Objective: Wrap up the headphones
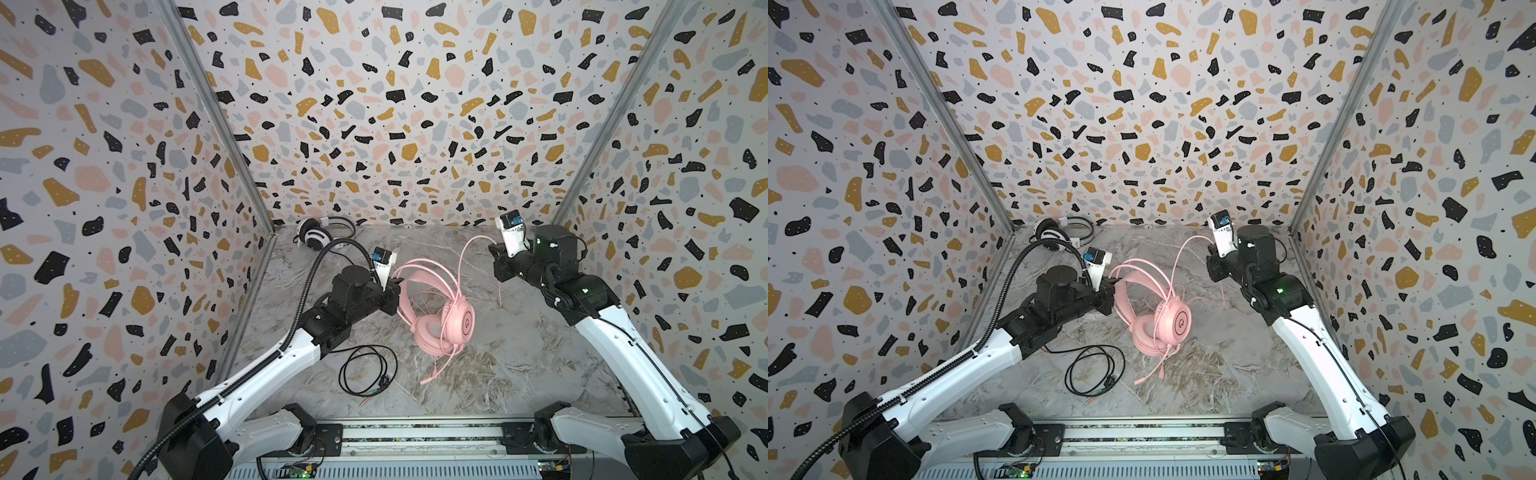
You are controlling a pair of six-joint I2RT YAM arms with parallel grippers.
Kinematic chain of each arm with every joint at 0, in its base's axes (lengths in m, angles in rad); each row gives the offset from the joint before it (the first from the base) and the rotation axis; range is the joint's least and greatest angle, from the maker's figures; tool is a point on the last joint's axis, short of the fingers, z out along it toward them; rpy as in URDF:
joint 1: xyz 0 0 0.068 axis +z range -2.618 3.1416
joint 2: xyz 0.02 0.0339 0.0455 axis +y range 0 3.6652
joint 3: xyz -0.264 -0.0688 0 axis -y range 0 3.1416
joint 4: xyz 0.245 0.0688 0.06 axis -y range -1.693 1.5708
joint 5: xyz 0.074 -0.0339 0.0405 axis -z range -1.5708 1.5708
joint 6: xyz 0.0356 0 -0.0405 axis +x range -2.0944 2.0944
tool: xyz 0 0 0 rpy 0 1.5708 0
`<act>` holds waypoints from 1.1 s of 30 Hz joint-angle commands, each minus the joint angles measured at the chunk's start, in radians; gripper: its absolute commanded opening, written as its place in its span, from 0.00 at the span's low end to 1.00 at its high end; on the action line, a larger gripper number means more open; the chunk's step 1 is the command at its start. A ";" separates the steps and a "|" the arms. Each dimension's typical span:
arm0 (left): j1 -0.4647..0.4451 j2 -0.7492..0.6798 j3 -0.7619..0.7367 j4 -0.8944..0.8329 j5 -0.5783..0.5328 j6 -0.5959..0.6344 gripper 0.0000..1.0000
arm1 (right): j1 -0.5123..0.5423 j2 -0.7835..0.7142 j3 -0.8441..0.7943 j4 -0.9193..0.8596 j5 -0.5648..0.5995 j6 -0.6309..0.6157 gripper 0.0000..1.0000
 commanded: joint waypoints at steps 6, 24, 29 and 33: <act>0.029 -0.060 0.010 0.363 0.237 -0.296 0.00 | -0.038 -0.076 -0.272 0.347 -0.354 0.174 0.00; 0.028 -0.086 -0.073 0.660 0.028 -0.688 0.00 | -0.003 -0.072 -0.666 1.144 -0.592 0.610 0.07; 0.015 -0.082 -0.059 0.686 -0.017 -0.700 0.00 | 0.085 0.010 -0.639 1.175 -0.534 0.580 0.13; 0.008 -0.087 -0.030 0.668 -0.052 -0.695 0.00 | 0.104 0.099 -0.639 1.325 -0.544 0.644 0.25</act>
